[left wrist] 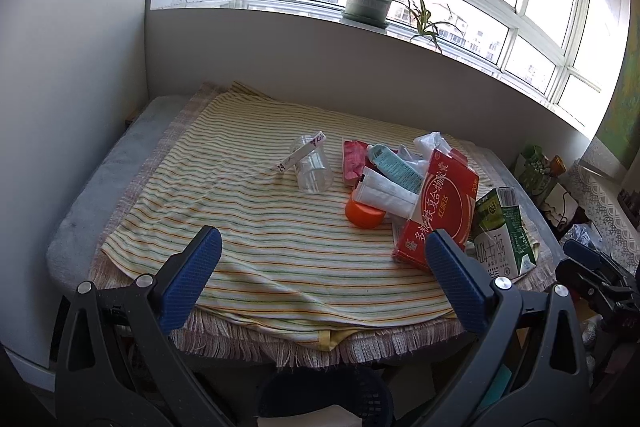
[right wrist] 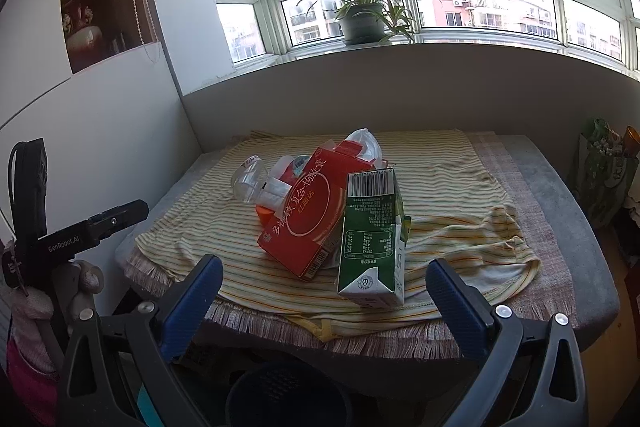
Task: Collect trash
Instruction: 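Grasp the red medicine box with the left tool while the right tool grasps the green milk carton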
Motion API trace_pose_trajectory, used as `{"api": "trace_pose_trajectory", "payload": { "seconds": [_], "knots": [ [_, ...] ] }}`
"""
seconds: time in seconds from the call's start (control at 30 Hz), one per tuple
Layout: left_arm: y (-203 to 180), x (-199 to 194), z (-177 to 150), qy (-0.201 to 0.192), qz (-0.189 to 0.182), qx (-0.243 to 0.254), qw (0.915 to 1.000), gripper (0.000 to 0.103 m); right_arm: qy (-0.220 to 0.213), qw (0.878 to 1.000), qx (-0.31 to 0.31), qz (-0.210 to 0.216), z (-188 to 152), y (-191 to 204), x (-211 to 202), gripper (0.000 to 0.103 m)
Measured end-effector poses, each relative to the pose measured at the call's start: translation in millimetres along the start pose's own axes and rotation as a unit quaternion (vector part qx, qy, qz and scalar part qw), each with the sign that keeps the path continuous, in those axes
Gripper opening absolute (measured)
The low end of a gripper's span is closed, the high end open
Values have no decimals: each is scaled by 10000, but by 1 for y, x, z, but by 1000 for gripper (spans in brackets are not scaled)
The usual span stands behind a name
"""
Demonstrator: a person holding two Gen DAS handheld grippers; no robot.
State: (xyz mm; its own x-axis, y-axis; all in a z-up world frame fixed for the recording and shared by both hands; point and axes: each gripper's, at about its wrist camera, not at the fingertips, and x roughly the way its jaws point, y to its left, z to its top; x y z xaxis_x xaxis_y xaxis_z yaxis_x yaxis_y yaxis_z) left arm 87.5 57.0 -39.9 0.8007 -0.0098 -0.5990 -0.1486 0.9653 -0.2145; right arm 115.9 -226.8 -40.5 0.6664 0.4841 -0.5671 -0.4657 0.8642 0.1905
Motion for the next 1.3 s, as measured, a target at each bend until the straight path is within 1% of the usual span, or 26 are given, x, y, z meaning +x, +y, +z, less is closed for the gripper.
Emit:
{"api": "trace_pose_trajectory", "payload": {
  "seconds": [0.2,0.3,0.37,0.53,0.8,0.9,1.0,1.07,1.1,1.13,1.2,1.27,1.3],
  "knots": [
    [1,25,6,209,-12,74,9998,101,107,9998,-96,-170,6,-4,22,100],
    [-4,32,5,308,-208,81,9993,100,173,9994,-91,-294,9,-9,32,99],
    [-13,36,3,356,-284,197,9988,100,243,9992,-42,-330,10,-14,38,94],
    [-34,46,-1,494,-524,443,9964,95,377,9984,-114,-410,11,-17,51,93],
    [-66,60,-9,699,-825,974,9894,95,620,9954,-364,-635,9,-21,68,83],
    [-76,65,-12,779,-873,1157,9864,95,691,9947,-349,-675,9,-27,71,78],
    [-84,73,-15,864,-888,1279,9840,95,769,9945,-291,-654,9,-36,72,71],
    [-89,77,-15,918,-906,1356,9823,95,810,9945,-225,-623,7,-41,72,64],
    [-92,79,-15,932,-917,1403,9814,95,820,9947,-176,-593,6,-44,71,62],
    [-96,81,-15,944,-919,1461,9805,97,824,9950,-127,-551,6,-48,70,59],
    [-105,86,-14,954,-859,1592,9789,99,809,9956,-46,-478,5,-55,67,55],
    [-113,91,-13,974,-809,1728,9768,99,780,9959,11,-448,6,-58,65,48],
    [-117,94,-13,978,-775,1798,9758,99,774,9960,34,-455,6,-60,64,47]
  ]
}}
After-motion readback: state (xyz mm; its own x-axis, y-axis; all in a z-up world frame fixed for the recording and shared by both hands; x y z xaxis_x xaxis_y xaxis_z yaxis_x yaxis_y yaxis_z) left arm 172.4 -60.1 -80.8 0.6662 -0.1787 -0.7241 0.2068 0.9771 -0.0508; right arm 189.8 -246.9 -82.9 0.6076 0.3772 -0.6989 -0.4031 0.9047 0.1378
